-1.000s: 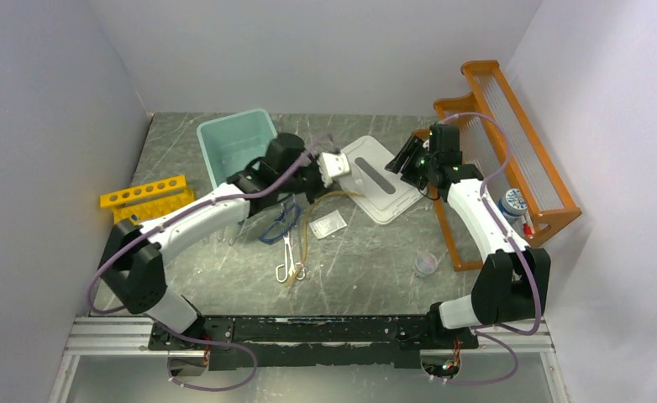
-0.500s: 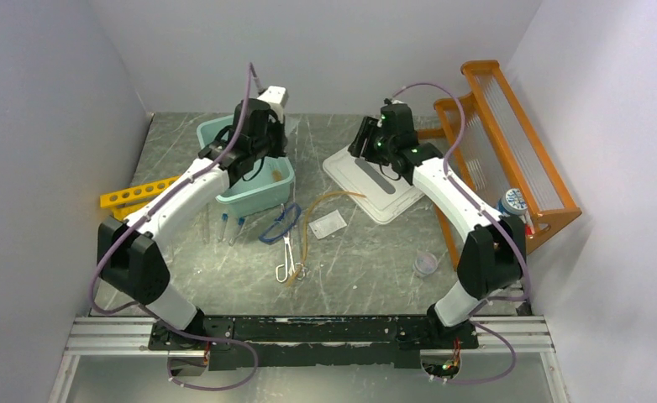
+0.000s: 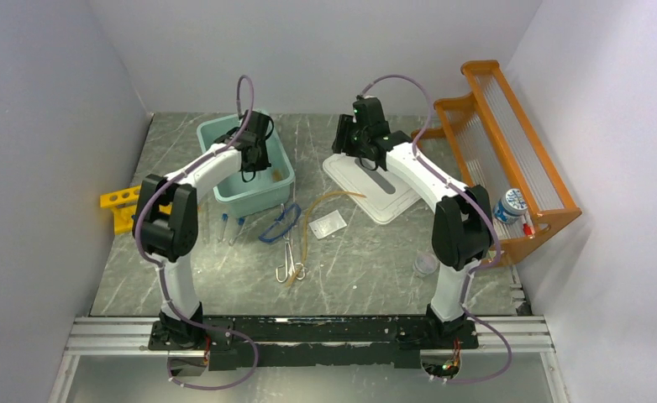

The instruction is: Organize the chemistry lab equipment

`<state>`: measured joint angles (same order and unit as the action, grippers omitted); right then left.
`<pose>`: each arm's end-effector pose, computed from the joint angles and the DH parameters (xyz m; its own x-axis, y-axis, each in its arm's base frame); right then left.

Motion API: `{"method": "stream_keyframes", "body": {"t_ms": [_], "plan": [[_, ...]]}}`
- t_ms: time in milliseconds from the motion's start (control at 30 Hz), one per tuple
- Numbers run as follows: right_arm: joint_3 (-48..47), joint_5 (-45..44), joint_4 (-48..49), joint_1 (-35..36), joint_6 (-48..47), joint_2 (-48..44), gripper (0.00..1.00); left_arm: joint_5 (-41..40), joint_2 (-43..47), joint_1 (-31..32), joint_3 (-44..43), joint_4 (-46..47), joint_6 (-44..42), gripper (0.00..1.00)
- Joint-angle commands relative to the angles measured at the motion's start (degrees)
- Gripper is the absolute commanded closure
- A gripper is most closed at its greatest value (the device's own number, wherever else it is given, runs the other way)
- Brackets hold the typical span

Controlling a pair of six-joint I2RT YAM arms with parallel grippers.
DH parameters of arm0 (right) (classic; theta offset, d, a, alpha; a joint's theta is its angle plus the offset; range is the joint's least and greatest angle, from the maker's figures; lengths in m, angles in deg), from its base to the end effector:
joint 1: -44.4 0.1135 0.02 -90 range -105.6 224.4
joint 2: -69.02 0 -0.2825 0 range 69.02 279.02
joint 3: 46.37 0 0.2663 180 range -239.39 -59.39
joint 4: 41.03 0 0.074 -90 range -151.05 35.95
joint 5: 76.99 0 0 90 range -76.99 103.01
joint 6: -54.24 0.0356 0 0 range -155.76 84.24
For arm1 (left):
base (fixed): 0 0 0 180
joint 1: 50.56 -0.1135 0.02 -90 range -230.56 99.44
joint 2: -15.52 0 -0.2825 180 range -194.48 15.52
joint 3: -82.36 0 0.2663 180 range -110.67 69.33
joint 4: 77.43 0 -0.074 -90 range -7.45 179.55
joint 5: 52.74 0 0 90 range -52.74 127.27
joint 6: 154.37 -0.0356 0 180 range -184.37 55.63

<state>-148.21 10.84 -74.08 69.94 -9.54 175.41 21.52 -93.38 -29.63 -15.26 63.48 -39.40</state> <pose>0.4084 0.1937 0.2965 -0.6723 0.1681 -0.7210 -0.1190 0.9367 0.3293 0.4160 -0.1488 0.2453 -0.7290 -0.1562 -0.6664 -0.1385 0.9871 -0.0799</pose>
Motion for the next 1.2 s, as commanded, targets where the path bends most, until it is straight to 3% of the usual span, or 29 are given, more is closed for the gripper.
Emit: {"method": "stream_keyframes", "body": {"t_ms": [0,300,567,833,1167], "plan": [[-4.56,-1.39,-0.16,0.27,-1.92,3.04,0.42,-1.45,-3.54,-2.63,-2.47,0.44,3.42,0.95],[-7.50,-3.64,-0.86,0.38,-4.12,4.68,0.42,0.79,-11.52,-5.52,-7.00,1.33,4.54,0.95],[-5.50,-4.14,-0.95,0.64,-4.60,2.97,0.42,3.68,-13.98,-5.81,-9.65,3.69,2.63,0.78],[-3.32,-3.61,-1.33,1.74,-3.57,0.17,0.41,5.48,-9.24,-5.81,-11.03,3.81,-0.07,0.55],[4.39,-3.21,-3.12,4.56,1.09,-4.81,0.42,15.57,4.33,-5.81,-10.84,4.43,-4.28,0.44]]}}
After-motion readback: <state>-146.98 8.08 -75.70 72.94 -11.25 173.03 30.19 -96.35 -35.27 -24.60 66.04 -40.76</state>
